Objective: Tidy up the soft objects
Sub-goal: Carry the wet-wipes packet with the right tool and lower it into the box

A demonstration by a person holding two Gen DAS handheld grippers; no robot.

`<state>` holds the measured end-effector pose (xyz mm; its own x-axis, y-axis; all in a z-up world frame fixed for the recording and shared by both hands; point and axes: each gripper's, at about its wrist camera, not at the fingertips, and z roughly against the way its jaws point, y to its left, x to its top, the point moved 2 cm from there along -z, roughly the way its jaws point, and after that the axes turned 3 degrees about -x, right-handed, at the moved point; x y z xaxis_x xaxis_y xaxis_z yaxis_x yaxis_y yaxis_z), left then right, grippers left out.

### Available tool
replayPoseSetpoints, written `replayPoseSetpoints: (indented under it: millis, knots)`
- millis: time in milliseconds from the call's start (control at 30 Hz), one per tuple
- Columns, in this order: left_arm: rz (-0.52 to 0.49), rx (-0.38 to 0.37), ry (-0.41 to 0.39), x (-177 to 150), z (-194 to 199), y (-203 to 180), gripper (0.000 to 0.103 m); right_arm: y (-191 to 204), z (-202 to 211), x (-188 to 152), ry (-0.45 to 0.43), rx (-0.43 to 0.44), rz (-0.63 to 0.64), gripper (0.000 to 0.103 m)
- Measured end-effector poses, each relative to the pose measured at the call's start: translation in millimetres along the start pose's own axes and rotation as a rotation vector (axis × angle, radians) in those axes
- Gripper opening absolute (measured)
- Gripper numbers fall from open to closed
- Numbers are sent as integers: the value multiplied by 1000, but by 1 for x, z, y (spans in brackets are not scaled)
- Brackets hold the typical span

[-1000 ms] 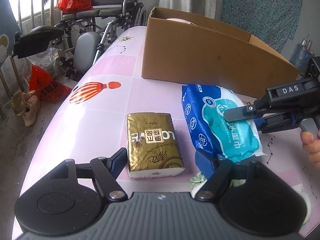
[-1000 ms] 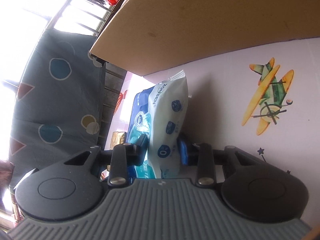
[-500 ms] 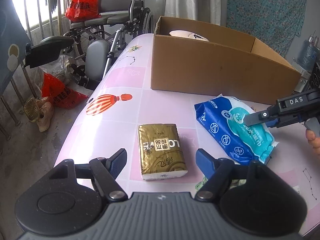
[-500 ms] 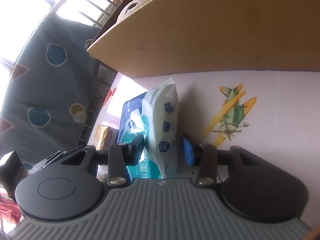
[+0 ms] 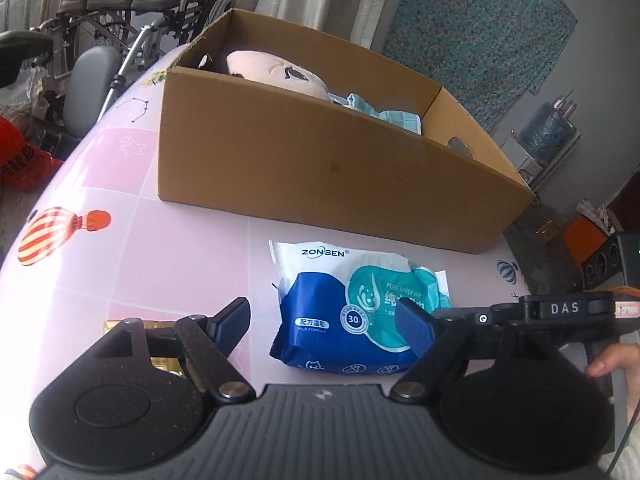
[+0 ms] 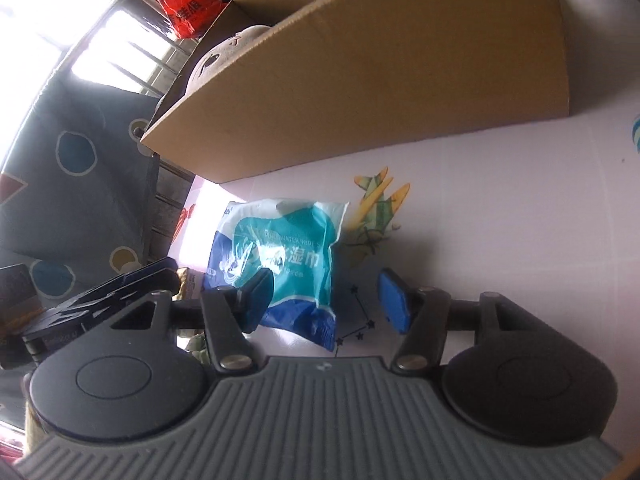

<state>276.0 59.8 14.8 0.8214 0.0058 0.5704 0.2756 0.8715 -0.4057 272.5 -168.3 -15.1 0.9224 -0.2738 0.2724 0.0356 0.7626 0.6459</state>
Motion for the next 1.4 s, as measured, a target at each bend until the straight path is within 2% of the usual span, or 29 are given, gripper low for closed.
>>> replayPoseSetpoints:
  millis: [100,133,167,200,267,400,467,567,633,733,800,900,967,1100,1167,1200,1233,1267,1300,1333,1400]
  knots:
    - [38,-36,80,2,-27,1,64,-9,-9,-2,-24,104,-95,58]
    - [55,-36,96,0,-35,2,55,-11,-14,-1,-28,132,-109,54]
    - [81,-39,84,-3,-38,3,55,-11,-22,0,-17,146,-125,32]
    - [85,-31,66,-5,-37,2,53,-12,-29,-1,-1,147,-149,25]
    - [33,-18,56,-7,-31,-5,47,-15,-32,-2,-17,174,-184,21]
    - [12,-52,8,-2,7,-17,46,11,-16,-5,-44,153,-60,19]
    - [-69,-45,-40,11,29,-32,46,26,4,-2,-80,189,-30,19]
    - [-187,-29,-115,53,54,-51,46,61,32,14,-149,193,58,19]
    - [-216,-52,-151,95,57,-52,46,79,47,40,-201,203,100,19]
    - [-200,-54,-163,161,39,-52,46,95,60,98,-269,210,129,19]
    - [-182,-37,-148,198,17,-49,46,103,58,146,-307,169,162,19]
    - [-143,22,-92,247,-28,-37,46,107,37,210,-308,98,186,19]
    - [-163,85,-29,273,-61,-23,46,105,9,253,-276,52,168,19]
    - [-183,202,57,292,-118,4,44,87,-63,303,-179,-16,83,18]
    - [-219,292,99,289,-142,13,36,78,-99,316,-144,-52,70,18]
    - [-247,358,121,287,-152,18,16,75,-114,319,-126,-77,79,18]
    - [-257,416,128,287,-158,25,13,74,-126,320,-110,-109,93,18]
    - [-250,454,125,285,-161,29,17,72,-137,319,-108,-141,99,20]
    - [-258,474,111,283,-161,32,14,69,-143,318,-98,-170,93,25]
    - [-275,481,104,280,-158,31,14,67,-149,316,-73,-210,101,25]
    - [-286,482,95,279,-154,30,14,63,-147,313,-76,-215,118,24]
